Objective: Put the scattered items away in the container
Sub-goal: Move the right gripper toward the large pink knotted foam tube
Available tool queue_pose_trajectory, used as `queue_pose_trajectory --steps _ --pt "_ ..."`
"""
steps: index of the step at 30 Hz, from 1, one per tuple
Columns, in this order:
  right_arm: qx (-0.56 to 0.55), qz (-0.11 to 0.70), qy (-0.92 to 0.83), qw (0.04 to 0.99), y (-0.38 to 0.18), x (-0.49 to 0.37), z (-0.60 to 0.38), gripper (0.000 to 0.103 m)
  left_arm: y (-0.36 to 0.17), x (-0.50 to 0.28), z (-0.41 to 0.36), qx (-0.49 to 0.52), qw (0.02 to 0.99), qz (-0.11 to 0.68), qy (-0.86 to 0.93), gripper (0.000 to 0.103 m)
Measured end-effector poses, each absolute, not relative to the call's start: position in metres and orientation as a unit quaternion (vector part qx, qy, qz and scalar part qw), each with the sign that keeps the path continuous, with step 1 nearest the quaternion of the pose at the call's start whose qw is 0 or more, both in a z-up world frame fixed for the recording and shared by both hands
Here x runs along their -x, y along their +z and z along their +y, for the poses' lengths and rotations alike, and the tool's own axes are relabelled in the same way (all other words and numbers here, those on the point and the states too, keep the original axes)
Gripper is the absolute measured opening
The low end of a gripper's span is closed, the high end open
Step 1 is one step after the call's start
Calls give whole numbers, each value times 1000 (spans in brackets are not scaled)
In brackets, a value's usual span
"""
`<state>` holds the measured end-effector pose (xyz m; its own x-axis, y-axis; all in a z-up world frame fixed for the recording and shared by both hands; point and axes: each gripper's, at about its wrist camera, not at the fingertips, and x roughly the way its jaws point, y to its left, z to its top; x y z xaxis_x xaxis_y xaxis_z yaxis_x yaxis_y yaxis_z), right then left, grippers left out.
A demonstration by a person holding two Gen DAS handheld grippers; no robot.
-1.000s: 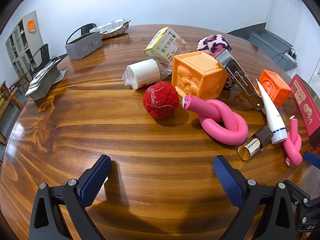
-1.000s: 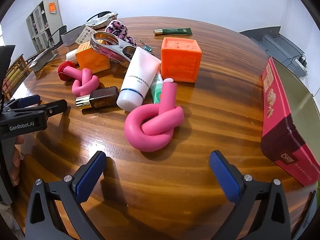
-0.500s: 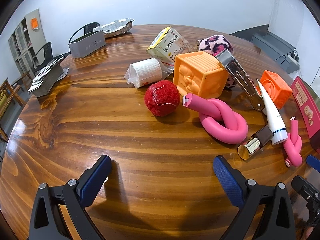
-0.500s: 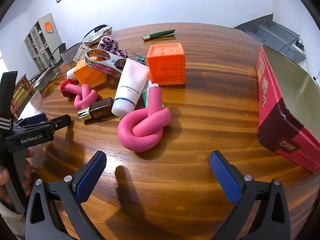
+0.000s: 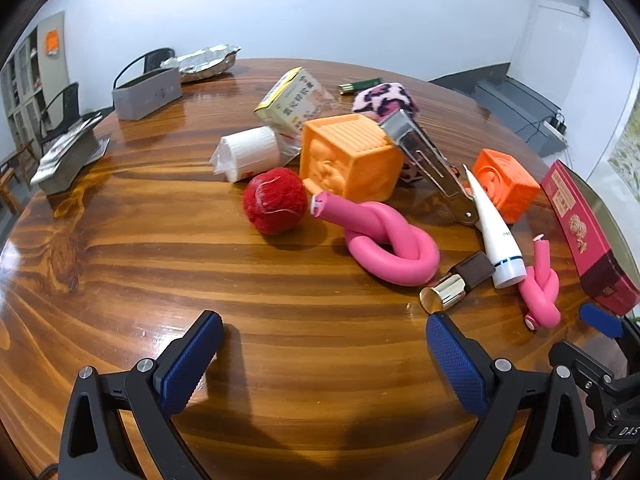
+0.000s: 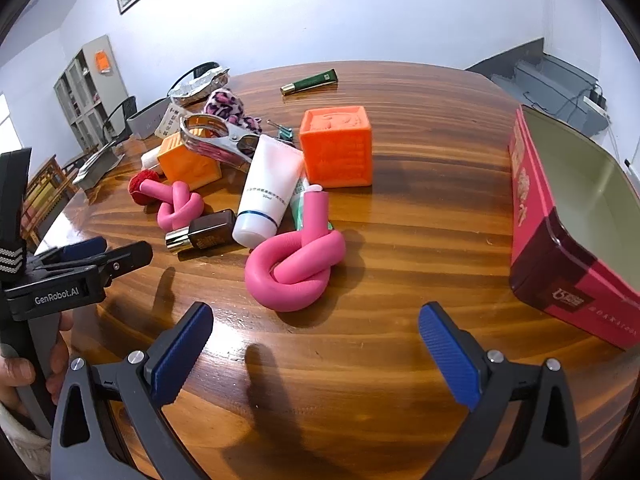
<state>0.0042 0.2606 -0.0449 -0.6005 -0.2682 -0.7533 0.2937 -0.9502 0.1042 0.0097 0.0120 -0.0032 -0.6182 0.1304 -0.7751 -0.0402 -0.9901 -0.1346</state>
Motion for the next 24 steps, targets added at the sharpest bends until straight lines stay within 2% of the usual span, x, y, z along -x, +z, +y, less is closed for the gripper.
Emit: queue_pose_trajectory --steps 13,24 --pt "-397 1 -902 166 -38 0 261 102 3 -11 -11 404 31 -93 910 103" --pt "-407 -1 -899 163 -44 0 262 89 3 -10 -9 406 35 -94 908 103"
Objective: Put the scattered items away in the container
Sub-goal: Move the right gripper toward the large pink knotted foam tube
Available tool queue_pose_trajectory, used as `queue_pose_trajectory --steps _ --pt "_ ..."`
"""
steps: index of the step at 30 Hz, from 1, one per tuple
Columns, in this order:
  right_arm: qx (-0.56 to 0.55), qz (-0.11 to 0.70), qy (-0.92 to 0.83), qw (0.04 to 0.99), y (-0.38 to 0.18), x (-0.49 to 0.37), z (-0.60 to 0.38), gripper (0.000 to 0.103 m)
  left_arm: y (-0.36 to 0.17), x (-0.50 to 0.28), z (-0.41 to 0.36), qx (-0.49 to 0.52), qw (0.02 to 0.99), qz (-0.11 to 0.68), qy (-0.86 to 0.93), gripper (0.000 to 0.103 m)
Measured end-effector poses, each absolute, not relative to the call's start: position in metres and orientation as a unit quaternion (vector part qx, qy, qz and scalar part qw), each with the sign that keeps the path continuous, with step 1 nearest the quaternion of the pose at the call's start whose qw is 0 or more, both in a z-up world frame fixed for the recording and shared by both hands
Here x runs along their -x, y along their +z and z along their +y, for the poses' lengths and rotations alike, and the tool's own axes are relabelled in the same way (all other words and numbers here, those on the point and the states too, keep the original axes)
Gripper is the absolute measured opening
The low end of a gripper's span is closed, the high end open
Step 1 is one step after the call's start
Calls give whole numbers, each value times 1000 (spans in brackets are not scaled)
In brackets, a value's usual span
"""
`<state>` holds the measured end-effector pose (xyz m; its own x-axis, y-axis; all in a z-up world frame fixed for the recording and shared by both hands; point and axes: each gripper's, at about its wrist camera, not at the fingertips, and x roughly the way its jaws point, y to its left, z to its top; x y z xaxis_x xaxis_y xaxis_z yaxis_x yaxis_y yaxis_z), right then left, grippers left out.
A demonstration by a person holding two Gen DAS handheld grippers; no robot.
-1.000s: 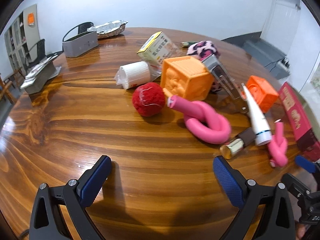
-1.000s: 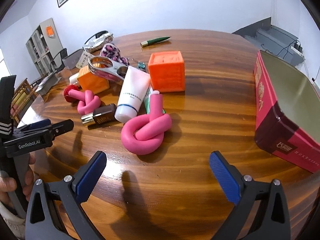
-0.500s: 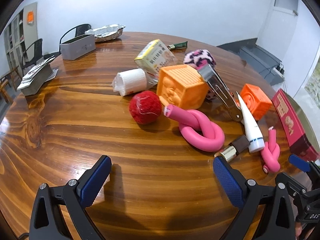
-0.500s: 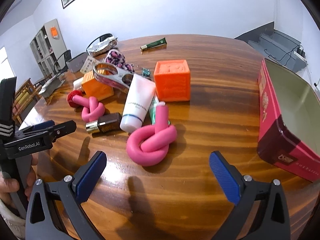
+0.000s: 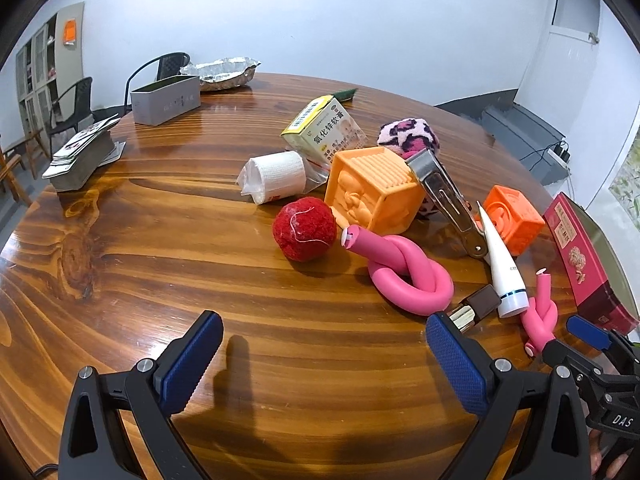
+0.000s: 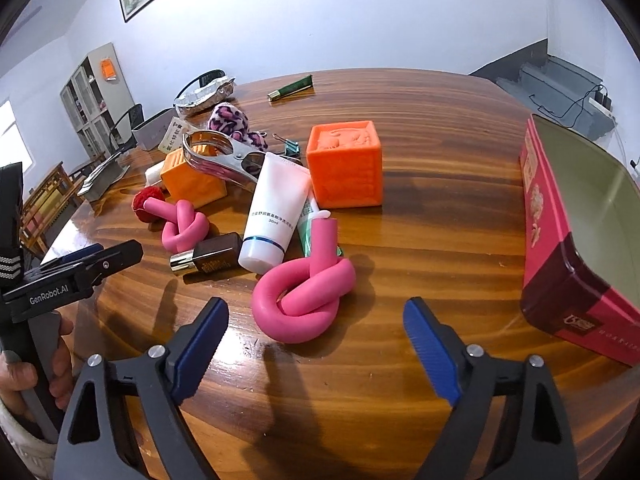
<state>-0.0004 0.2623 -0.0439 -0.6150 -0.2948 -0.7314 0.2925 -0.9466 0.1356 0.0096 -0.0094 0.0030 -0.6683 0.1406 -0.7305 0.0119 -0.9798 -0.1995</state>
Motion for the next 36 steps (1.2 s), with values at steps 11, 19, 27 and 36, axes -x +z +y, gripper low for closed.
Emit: queue_pose_trajectory --steps 11,19,27,36 --pt "-407 -5 -898 166 -43 -1 263 88 2 -7 -13 410 31 -97 906 103" --pt "-405 -4 -899 166 -43 -3 264 88 1 -7 -15 414 30 -100 905 103" --pt "-404 1 -899 170 -39 2 258 88 10 -3 -9 404 29 -81 911 103" --pt "-409 -7 -897 167 -41 11 257 88 3 2 -12 416 33 -93 904 103"
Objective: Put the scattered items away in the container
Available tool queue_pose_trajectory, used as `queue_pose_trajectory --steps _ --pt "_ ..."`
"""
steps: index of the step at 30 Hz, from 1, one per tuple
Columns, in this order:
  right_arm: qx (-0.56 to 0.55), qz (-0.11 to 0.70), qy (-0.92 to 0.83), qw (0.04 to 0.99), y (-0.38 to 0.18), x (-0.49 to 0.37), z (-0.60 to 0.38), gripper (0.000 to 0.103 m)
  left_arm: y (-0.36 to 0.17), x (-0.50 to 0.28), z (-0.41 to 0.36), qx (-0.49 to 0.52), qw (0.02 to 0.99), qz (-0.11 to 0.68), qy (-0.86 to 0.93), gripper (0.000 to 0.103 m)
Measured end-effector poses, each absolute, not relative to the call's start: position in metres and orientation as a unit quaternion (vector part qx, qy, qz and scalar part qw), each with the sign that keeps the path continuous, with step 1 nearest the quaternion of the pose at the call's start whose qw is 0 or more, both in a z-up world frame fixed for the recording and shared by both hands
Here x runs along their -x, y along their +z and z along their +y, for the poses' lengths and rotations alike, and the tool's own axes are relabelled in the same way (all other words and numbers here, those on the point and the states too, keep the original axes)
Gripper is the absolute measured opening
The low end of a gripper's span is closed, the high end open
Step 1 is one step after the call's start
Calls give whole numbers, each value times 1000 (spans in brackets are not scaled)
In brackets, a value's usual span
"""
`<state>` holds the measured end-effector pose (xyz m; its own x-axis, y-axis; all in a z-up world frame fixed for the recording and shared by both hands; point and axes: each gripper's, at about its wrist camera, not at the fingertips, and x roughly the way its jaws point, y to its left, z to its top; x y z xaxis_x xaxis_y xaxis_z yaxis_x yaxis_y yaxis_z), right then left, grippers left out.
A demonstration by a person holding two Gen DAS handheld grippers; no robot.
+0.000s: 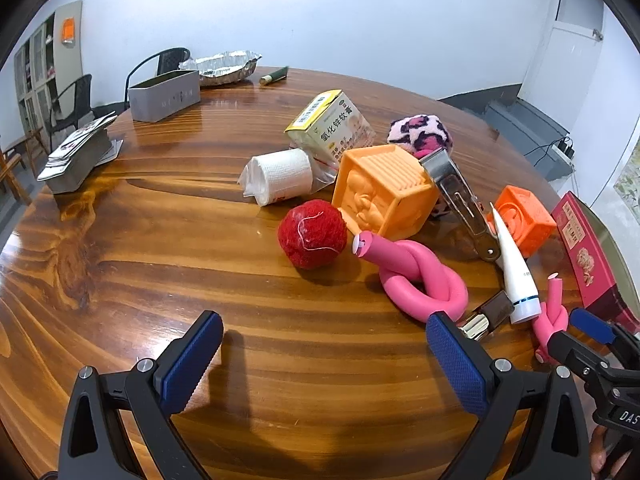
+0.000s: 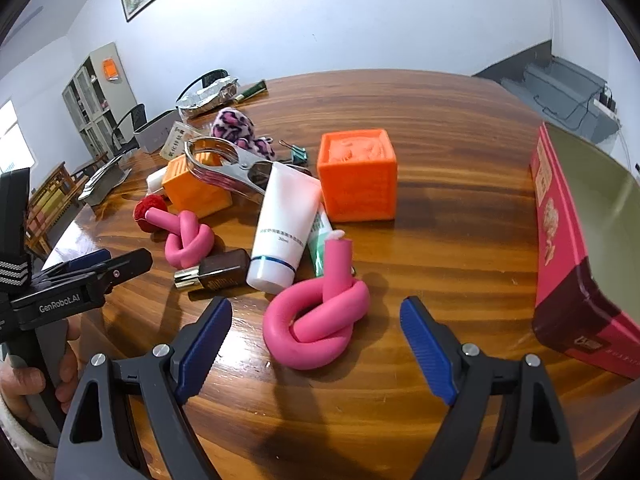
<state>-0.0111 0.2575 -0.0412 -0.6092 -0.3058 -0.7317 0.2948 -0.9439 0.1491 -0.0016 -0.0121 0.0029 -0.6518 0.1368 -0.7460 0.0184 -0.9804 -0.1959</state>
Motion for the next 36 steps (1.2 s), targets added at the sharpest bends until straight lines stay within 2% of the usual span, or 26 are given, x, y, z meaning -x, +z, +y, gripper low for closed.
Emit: queue_pose_trajectory --steps 15,20,32,34,36 --pt "-397 -2 -906 149 -39 9 262 88 3 -1 -13 417 29 -100 903 103" --pt "-403 -5 -903 148 -42 13 263 79 4 -1 -9 414 31 -92 905 103" --pt "-420 11 -895 151 -47 21 252 79 8 14 9 419 44 -69 904 103" --pt "-427 27 -892 144 -50 24 246 74 9 19 13 420 48 -68 904 103" --pt "-428 33 -892 140 -50 25 244 61 9 24 17 423 51 -62 903 103"
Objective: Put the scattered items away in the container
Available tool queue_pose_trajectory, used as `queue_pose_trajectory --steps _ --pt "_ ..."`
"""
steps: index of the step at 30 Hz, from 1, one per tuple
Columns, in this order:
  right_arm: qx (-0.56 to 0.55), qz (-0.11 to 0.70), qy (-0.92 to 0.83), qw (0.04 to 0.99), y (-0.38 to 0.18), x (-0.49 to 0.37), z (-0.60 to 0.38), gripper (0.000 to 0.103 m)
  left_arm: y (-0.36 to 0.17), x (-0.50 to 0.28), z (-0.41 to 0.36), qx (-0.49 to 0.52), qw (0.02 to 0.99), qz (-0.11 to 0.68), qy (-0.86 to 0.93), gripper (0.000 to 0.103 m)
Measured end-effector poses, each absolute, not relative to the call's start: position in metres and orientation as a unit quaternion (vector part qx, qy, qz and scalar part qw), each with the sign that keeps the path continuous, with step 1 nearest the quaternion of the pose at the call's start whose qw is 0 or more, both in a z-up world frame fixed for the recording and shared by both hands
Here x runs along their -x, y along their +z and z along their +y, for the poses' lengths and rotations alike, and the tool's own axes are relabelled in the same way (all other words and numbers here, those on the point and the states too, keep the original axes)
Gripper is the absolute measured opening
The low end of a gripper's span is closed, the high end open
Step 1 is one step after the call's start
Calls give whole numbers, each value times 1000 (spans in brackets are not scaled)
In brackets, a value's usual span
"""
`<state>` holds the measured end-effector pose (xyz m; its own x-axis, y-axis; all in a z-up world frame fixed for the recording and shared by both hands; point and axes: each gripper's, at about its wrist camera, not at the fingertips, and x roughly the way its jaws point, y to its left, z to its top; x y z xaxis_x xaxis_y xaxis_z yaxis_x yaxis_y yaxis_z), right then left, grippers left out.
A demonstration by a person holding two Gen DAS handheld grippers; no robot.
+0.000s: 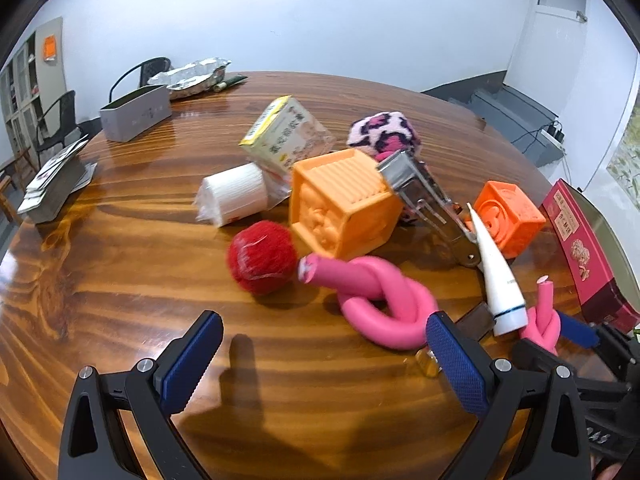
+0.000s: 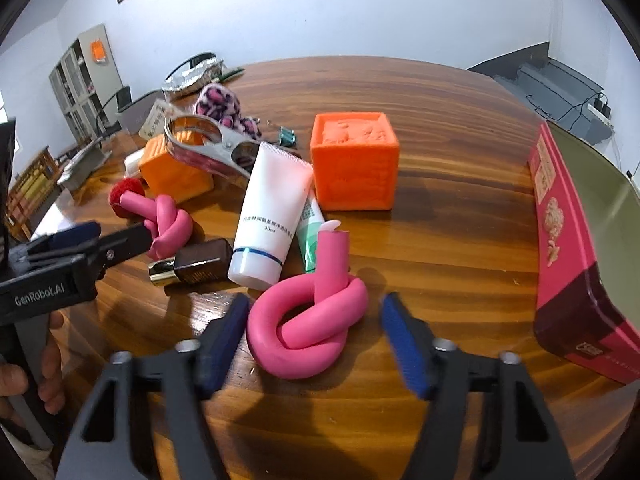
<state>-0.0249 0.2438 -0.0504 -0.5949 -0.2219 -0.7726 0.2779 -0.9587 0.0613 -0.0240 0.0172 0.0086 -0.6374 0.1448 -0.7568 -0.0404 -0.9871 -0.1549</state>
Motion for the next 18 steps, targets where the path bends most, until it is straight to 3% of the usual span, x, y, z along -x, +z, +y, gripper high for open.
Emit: queue_pose_trajectory --steps 18 --pt "-428 26 -895 124 -51 25 252 61 7 37 57 429 43 -14 902 103"
